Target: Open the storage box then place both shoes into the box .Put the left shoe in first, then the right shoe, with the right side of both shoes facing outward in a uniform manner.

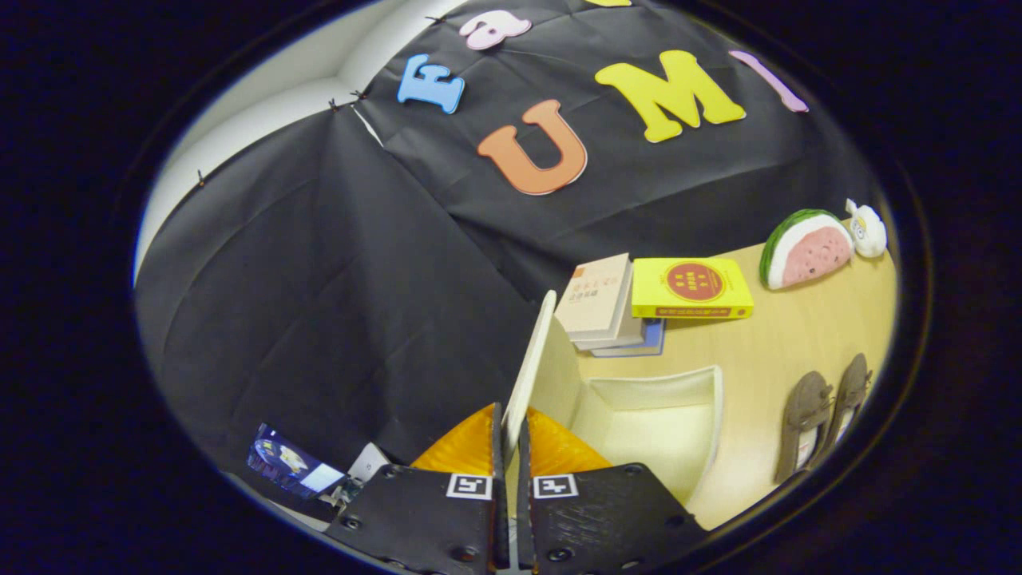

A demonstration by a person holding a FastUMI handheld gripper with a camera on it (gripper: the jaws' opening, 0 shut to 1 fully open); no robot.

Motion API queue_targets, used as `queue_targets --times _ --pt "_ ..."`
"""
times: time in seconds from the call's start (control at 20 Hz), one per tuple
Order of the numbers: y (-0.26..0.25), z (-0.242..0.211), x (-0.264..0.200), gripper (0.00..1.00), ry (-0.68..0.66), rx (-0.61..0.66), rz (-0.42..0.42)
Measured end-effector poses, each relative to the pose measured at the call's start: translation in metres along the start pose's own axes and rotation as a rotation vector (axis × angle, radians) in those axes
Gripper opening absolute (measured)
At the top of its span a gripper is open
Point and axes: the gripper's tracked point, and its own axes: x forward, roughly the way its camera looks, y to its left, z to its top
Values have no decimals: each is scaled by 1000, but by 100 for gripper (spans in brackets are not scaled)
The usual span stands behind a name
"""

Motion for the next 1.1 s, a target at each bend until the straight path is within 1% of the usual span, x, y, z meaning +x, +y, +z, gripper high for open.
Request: queue_targets --times 0.15,0.2,0.25,0.4,0.5,0.55,0.7,0.75,0.8,0.85,0.95,1.1 --pt "23 -4 22 10 24 39 56" --pt "29 -6 27 10 31 39 72" --pt "36 -7 35 11 32 32 86" --pt "56 -10 49 16 20 -3 145" --pt "73 -15 59 37 15 -45 185" --pt "76 -18 59 47 20 -63 188" --pt "74 -28 61 78 29 -116 161" --pt "73 -29 62 83 25 -132 153" --pt "71 -30 64 91 23 -148 148" --pt "67 -34 59 94 22 -170 136" --pt "51 -38 57 95 26 -203 100" --pt "3 -37 48 96 8 -238 -34"
